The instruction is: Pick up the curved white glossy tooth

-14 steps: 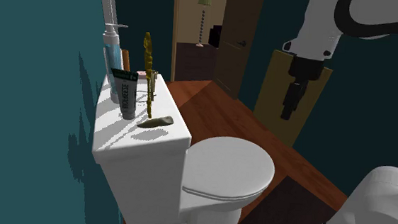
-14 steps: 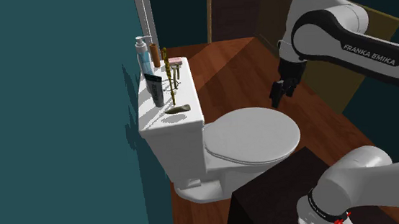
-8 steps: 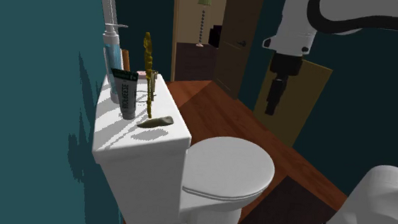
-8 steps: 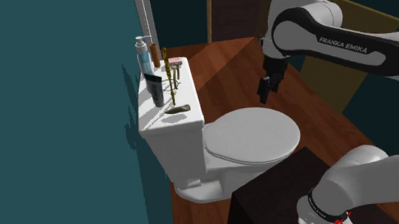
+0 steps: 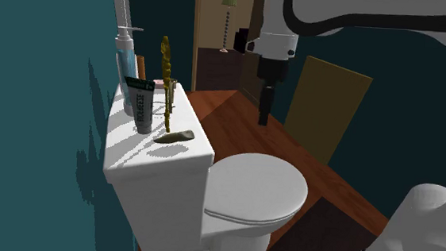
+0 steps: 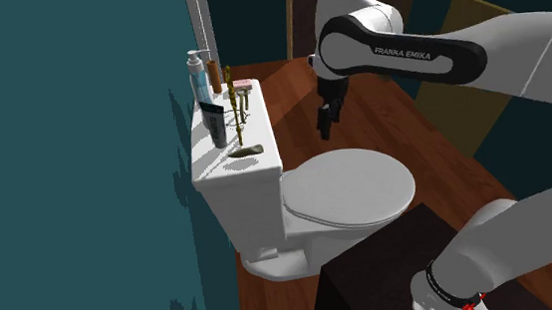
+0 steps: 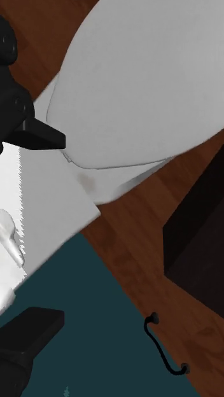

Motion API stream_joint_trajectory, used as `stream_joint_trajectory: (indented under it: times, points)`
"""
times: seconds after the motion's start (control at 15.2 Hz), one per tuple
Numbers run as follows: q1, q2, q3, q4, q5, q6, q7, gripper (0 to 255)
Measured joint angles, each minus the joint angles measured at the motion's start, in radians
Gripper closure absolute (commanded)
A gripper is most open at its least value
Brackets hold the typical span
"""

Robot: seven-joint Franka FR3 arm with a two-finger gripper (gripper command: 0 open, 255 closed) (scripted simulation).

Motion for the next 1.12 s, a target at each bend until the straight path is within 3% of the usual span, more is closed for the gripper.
stream_joint_trajectory:
  times: [0.73, 1.12]
  points:
    - [0.104, 0.393, 0.112, 0.401, -0.072, -0.023, -0.131, 0]
    - [0.194, 0.622, 0.173, 0.688, -0.149, -0.099, -0.188, 0]
